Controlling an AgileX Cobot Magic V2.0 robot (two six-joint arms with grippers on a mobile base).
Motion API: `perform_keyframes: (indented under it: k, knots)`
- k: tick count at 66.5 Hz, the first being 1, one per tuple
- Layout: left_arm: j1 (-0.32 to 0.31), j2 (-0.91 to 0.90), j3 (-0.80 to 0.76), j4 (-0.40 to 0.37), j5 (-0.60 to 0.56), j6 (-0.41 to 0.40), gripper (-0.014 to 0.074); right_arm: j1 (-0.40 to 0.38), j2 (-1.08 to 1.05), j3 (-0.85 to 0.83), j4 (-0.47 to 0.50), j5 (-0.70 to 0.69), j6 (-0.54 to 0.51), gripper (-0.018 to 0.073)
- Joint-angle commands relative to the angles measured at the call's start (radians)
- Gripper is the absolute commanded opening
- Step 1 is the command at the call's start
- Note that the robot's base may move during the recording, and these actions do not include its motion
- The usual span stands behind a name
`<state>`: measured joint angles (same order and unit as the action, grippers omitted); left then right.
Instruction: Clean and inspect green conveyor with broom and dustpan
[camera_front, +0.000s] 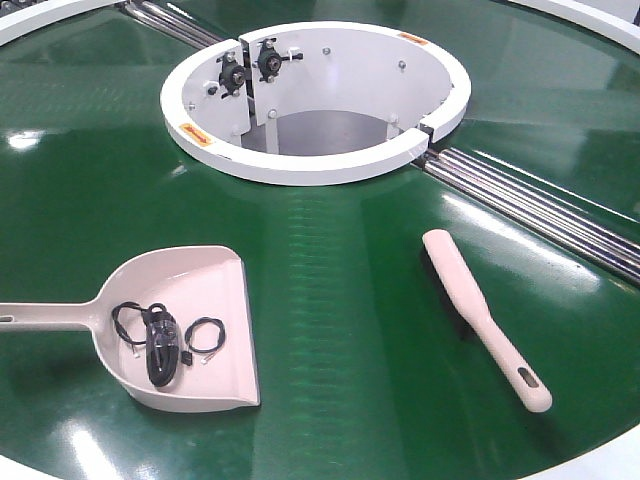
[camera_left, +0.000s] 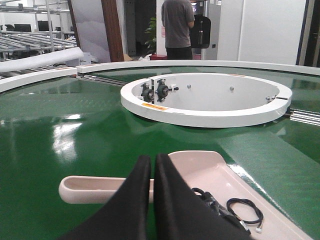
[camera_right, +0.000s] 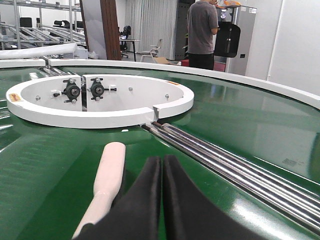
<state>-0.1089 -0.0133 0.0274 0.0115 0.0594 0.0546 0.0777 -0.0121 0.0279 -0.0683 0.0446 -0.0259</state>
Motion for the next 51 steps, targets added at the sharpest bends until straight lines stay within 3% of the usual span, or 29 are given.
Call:
perform_keyframes:
  k: [1, 51]
  knots:
    - [-0.005, -0.013, 0.01, -0.001, -0.071, -0.006, -0.0006, -0.006, -0.01, 0.003, -0.01, -0.076, -0.001, -0.0008]
    - [-0.005, -0.013, 0.01, -0.001, -0.071, -0.006, -0.0006, -0.006, -0.01, 0.003, -0.01, -0.078, -0.001, -0.0008]
